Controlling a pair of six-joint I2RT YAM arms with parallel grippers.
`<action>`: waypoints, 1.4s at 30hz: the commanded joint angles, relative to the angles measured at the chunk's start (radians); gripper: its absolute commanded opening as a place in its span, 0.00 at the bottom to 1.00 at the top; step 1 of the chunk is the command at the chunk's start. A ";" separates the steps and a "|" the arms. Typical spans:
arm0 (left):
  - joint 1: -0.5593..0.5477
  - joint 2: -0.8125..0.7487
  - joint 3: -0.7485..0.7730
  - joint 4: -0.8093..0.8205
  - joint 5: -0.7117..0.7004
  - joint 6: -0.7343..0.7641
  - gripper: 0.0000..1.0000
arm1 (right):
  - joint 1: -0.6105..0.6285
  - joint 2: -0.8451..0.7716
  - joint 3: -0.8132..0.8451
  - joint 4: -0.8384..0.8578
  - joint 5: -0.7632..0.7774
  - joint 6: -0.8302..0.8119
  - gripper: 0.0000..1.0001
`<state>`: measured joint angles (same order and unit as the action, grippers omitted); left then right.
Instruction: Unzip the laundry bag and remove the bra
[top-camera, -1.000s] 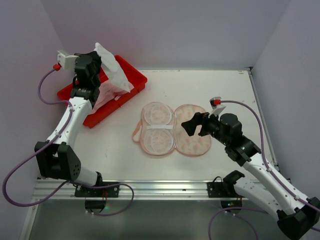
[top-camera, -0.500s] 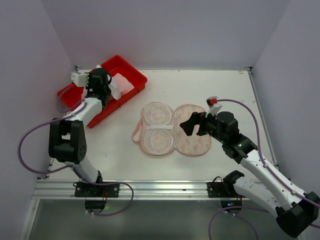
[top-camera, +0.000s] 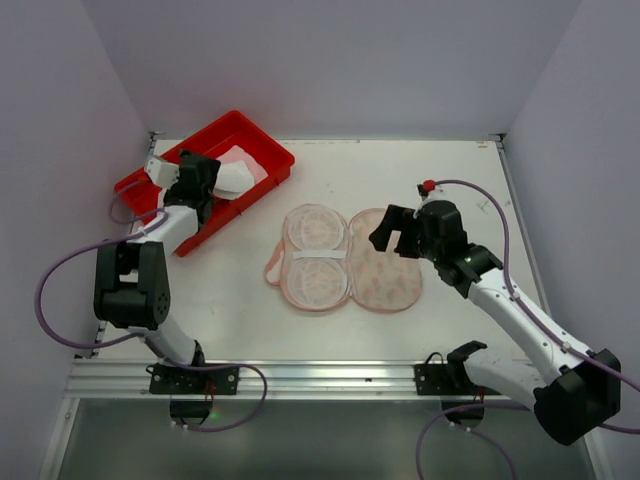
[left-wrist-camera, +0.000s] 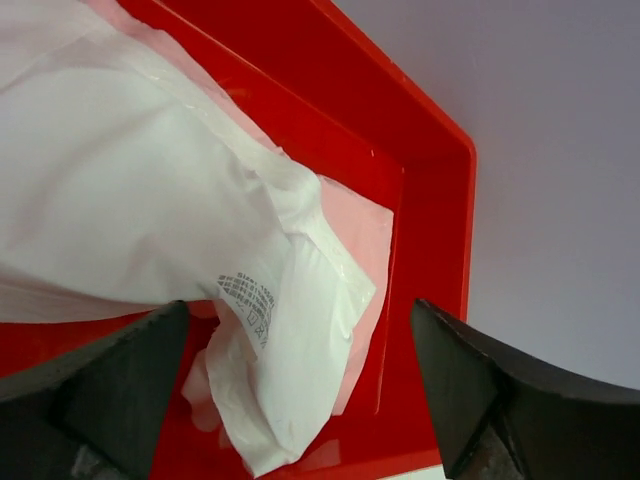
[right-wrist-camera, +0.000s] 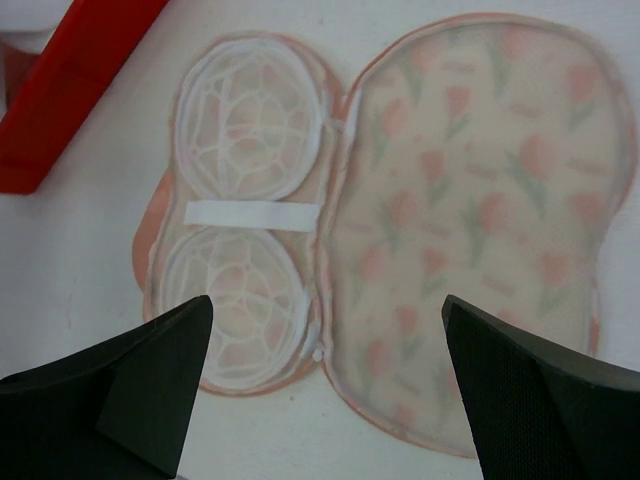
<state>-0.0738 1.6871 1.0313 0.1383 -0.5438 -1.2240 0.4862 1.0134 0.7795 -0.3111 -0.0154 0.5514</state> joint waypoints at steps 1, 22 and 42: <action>0.042 -0.085 0.013 -0.057 0.178 0.138 1.00 | -0.066 0.059 0.105 -0.151 0.118 0.068 0.99; 0.052 0.259 0.506 -0.414 0.648 0.677 0.80 | -0.365 0.441 0.092 -0.166 -0.035 0.283 0.99; 0.054 0.109 0.509 -0.261 1.004 0.601 1.00 | -0.356 0.593 0.156 -0.195 -0.106 0.168 0.96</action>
<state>-0.0185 1.9667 1.4952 -0.0532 0.4191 -0.6506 0.1242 1.5784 0.8776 -0.4461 -0.1513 0.7853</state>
